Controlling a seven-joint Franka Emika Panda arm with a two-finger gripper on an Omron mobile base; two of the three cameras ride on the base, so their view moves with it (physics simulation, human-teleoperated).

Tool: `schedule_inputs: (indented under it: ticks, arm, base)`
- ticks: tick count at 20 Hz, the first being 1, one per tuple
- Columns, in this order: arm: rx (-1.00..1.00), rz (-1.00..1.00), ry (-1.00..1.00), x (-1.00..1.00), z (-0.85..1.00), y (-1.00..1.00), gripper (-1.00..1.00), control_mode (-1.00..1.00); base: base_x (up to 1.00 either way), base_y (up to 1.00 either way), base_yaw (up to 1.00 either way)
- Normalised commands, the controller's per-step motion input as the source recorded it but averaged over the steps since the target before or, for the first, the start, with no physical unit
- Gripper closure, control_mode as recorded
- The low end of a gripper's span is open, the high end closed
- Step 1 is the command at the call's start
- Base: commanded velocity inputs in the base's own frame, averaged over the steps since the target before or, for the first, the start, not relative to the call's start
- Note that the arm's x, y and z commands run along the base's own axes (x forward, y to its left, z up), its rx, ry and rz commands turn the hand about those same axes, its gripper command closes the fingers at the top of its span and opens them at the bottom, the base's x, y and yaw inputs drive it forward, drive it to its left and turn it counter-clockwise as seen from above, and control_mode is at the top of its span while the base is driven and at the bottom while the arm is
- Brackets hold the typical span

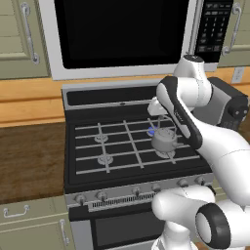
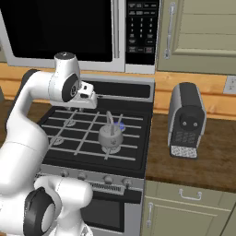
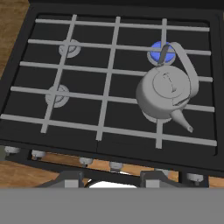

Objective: Turn off the rear right burner of the stove.

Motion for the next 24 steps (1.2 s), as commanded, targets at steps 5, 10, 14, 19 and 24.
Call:
schedule_inputs:
  ticks: [5,10,14,19,24]
  arm:
    - [0.0,0.0,0.0,0.0,0.0,0.0,-1.0,-1.0]
    - [0.0,0.0,0.0,-0.07,0.0,0.0,-1.0,-1.0]
    - [0.0,0.0,-0.01,-0.17,0.0,0.0,-1.0,-1.0]
    - [0.0,0.0,-0.04,-0.08,-0.01,0.0,-1.0,-1.0]
    - [0.0,0.0,-0.05,0.0,0.0,0.0,-1.0,-1.0]
  base:
    - [0.0,0.0,0.0]
    - [0.0,0.0,0.0]
    - [0.0,0.0,0.0]
    - [0.0,0.0,0.0]
    - [0.0,0.0,0.0]
